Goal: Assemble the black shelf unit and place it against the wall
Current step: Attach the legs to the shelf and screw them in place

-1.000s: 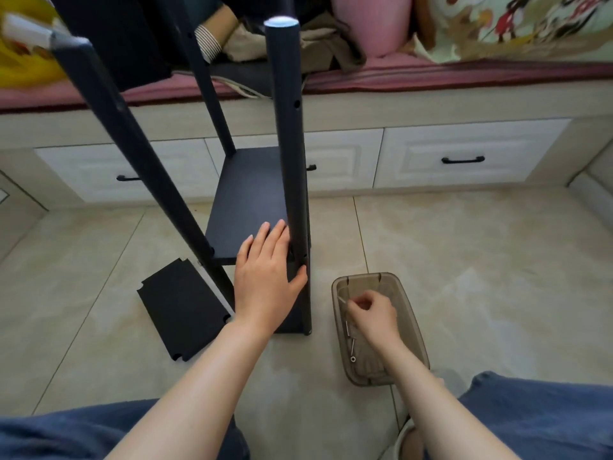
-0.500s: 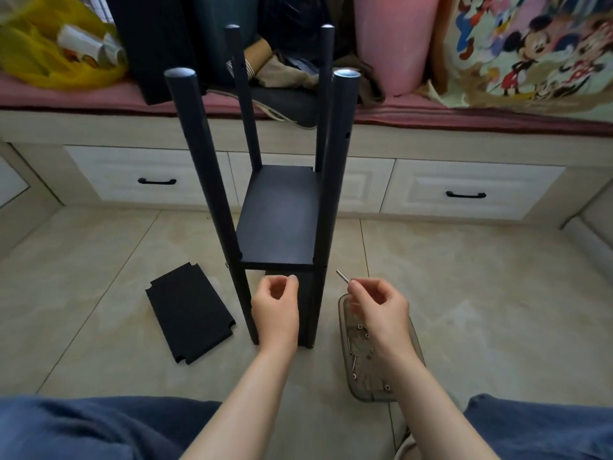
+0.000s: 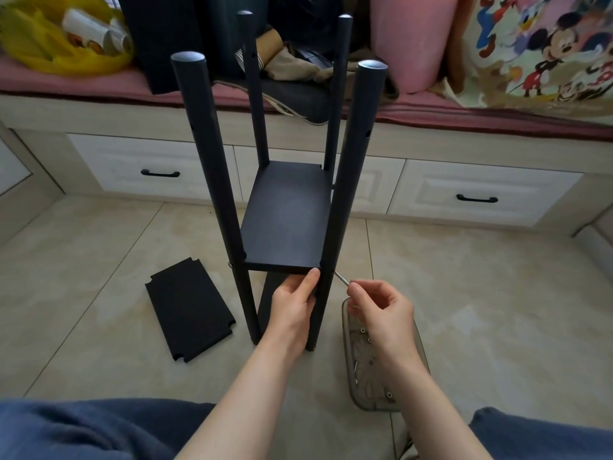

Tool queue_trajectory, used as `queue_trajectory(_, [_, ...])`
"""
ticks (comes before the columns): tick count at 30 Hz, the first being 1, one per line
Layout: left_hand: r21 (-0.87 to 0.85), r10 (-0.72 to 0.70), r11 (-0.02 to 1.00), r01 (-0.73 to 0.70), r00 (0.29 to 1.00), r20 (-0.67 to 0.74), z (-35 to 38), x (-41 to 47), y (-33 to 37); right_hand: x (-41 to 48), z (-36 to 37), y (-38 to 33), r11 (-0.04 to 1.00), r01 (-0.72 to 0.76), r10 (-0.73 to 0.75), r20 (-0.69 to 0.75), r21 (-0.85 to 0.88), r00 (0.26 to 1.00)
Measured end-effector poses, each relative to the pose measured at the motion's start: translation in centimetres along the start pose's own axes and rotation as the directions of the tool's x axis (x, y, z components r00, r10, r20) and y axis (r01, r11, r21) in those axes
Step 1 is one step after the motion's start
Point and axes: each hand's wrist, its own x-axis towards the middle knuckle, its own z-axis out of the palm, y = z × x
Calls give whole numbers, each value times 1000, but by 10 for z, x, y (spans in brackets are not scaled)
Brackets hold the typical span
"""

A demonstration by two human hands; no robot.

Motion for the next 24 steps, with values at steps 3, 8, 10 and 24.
queue_trajectory(3, [-5,-2,1000,2,999,33,-3,5,-2,2,1,2,1000,-3,3,3,5,1000])
queue_trajectory(8, [28,40,999,-42,997,65,-5,8,-7,4,2,5,1000,-10,10,4,-16,1000])
queue_trajectory(10, [25,45,999,-47,996,80,-6,10,-9,6,2,6,1000,-12,12,-1,-12,1000])
queue_trajectory(24, [67,3,998,-12,991,132,-8,17,-16,8,3,6,1000,-4,4,-11,18,1000])
